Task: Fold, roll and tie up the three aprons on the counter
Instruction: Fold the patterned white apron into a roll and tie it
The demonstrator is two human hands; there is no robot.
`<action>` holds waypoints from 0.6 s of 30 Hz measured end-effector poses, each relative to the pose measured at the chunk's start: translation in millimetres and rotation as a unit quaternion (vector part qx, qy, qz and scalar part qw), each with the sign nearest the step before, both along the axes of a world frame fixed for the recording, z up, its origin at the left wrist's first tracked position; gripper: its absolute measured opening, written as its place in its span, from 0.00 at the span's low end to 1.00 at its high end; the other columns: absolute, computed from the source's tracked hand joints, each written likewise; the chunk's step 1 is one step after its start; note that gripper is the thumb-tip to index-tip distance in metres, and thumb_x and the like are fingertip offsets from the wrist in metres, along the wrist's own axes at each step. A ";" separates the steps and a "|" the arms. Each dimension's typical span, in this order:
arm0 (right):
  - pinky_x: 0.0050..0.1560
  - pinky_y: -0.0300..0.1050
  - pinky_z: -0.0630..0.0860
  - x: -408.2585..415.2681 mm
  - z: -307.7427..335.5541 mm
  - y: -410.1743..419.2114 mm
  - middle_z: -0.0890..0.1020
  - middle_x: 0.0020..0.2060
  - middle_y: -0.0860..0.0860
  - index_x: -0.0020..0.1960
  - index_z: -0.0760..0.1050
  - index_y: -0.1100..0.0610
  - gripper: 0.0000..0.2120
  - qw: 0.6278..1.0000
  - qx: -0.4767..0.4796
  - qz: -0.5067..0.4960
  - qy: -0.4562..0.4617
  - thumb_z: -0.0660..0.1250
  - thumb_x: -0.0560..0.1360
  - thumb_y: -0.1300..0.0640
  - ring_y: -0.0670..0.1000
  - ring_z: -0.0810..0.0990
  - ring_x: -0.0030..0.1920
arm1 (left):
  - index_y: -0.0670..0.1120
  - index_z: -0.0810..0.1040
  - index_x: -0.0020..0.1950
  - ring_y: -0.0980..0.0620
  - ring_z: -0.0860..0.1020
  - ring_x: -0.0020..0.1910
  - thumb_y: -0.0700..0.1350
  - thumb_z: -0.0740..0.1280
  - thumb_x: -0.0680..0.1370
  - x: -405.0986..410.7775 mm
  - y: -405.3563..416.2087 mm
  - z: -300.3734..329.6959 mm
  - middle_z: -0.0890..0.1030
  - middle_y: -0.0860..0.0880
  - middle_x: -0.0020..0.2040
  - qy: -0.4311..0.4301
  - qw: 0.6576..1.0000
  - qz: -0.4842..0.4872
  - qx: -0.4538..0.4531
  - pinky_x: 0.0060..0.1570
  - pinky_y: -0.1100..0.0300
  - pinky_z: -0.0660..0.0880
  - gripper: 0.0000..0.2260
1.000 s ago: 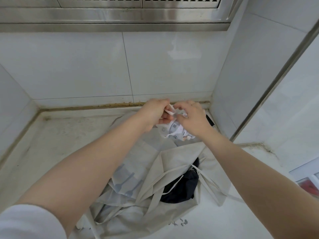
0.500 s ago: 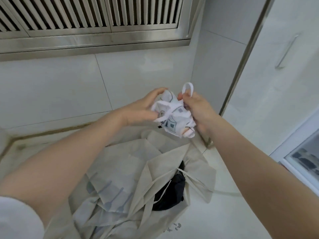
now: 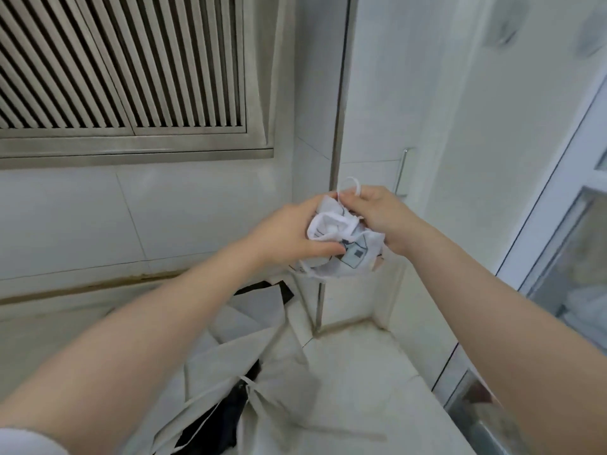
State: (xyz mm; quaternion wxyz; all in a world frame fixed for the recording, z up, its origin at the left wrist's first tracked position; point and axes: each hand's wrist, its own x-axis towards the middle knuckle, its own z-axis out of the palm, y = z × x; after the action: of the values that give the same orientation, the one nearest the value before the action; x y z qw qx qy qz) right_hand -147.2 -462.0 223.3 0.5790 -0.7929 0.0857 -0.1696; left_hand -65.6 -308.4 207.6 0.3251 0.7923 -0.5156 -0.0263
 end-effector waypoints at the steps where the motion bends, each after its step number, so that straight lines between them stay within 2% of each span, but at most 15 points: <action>1: 0.37 0.36 0.75 -6.1 7.6 -16.1 0.81 0.34 0.49 0.41 0.79 0.56 0.10 1.000 -0.017 -0.010 -0.009 0.63 0.79 0.56 0.44 0.78 0.33 | 0.60 0.66 0.67 0.54 0.79 0.49 0.55 0.72 0.70 -8.8 -12.8 5.9 0.81 0.57 0.51 -0.029 0.999 0.021 -0.010 0.50 0.53 0.76 0.28; 5: 0.36 0.37 0.69 -23.9 45.7 -68.2 0.77 0.36 0.54 0.43 0.77 0.65 0.07 0.994 -0.086 -0.051 -0.054 0.66 0.76 0.61 0.49 0.73 0.36 | 0.51 0.71 0.61 0.47 0.78 0.45 0.55 0.68 0.74 -34.0 -59.0 34.0 0.82 0.51 0.46 -0.100 0.984 0.110 -0.093 0.45 0.52 0.76 0.18; 8: 0.34 0.35 0.73 -37.6 80.9 -100.1 0.78 0.34 0.53 0.39 0.75 0.60 0.09 0.994 -0.013 -0.026 -0.105 0.63 0.78 0.63 0.47 0.75 0.32 | 0.51 0.72 0.61 0.49 0.75 0.40 0.53 0.66 0.76 -52.7 -90.9 66.5 0.79 0.54 0.41 -0.151 0.968 0.142 -0.140 0.38 0.59 0.70 0.15; 11: 0.35 0.39 0.72 -50.2 114.2 -136.3 0.78 0.31 0.50 0.38 0.74 0.58 0.12 0.989 0.022 -0.014 -0.144 0.60 0.80 0.61 0.47 0.75 0.31 | 0.53 0.71 0.62 0.50 0.75 0.42 0.54 0.64 0.77 -70.1 -130.6 102.1 0.76 0.56 0.41 -0.171 0.964 0.139 -0.150 0.42 0.57 0.71 0.15; 15: 0.40 0.42 0.71 -47.6 152.7 -180.9 0.76 0.32 0.49 0.37 0.74 0.55 0.11 0.967 -0.084 -0.134 -0.199 0.62 0.78 0.59 0.48 0.74 0.34 | 0.55 0.69 0.63 0.46 0.78 0.45 0.55 0.64 0.77 -78.7 -184.7 139.4 0.80 0.53 0.45 -0.167 0.964 0.125 -0.165 0.46 0.52 0.75 0.16; 18: 0.46 0.47 0.75 -35.1 179.2 -206.7 0.79 0.36 0.50 0.43 0.75 0.55 0.04 0.952 -0.112 -0.167 -0.230 0.64 0.75 0.59 0.50 0.78 0.37 | 0.51 0.70 0.60 0.45 0.78 0.44 0.54 0.65 0.76 -78.1 -209.4 156.7 0.81 0.50 0.45 -0.166 0.954 0.136 -0.210 0.45 0.50 0.76 0.15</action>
State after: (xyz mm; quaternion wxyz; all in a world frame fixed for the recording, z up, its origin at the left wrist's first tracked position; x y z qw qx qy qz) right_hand -182.3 -668.6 402.6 0.4538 -0.7669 0.0616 -0.4497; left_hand -143.7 -517.7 364.3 0.3940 0.7622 -0.4438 0.2587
